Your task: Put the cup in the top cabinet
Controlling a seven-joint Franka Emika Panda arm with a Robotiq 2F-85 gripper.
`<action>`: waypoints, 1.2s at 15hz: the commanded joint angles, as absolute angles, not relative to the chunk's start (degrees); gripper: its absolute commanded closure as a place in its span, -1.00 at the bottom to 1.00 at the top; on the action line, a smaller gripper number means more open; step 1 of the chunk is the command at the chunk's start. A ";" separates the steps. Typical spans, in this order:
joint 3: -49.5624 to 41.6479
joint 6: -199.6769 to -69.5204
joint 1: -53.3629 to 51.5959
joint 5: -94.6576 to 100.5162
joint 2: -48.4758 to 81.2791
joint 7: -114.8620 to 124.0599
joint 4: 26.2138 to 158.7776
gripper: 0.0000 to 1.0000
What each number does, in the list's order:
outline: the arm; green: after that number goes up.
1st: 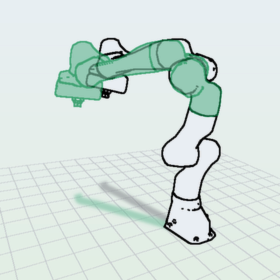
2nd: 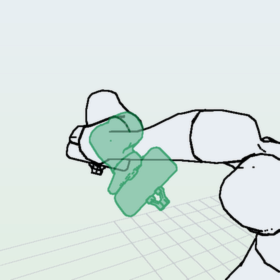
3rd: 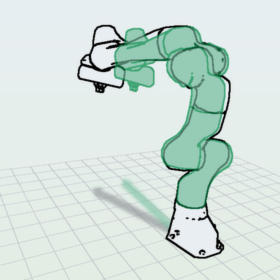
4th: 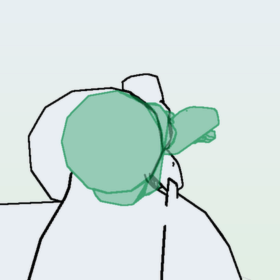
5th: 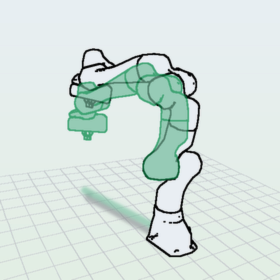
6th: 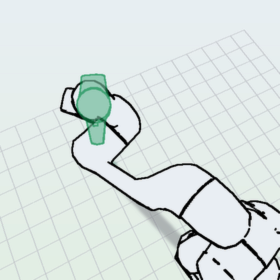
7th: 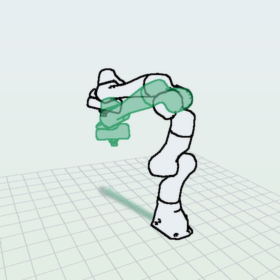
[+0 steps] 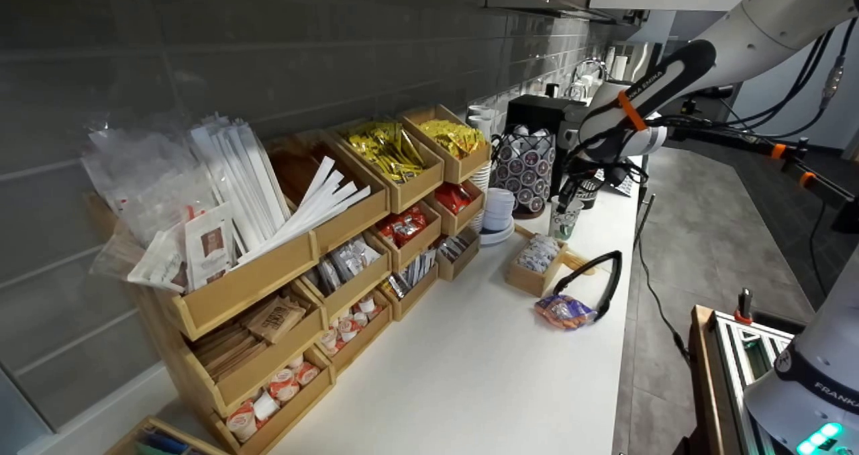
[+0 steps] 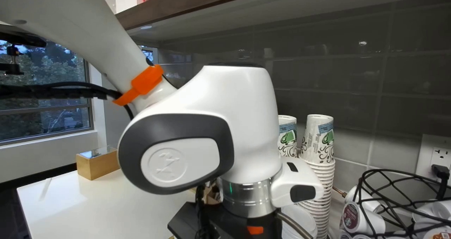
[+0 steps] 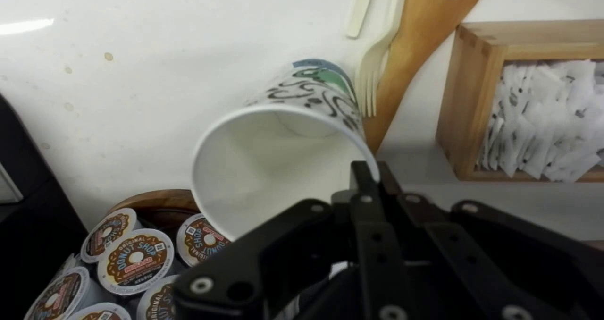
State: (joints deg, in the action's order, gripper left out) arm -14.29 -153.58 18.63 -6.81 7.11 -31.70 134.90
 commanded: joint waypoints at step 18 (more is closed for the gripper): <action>-12.92 -125.59 11.52 -2.17 -13.51 -25.88 132.88 0.98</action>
State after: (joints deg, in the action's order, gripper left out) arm -12.53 -131.01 12.83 -2.63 -10.24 -26.13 134.08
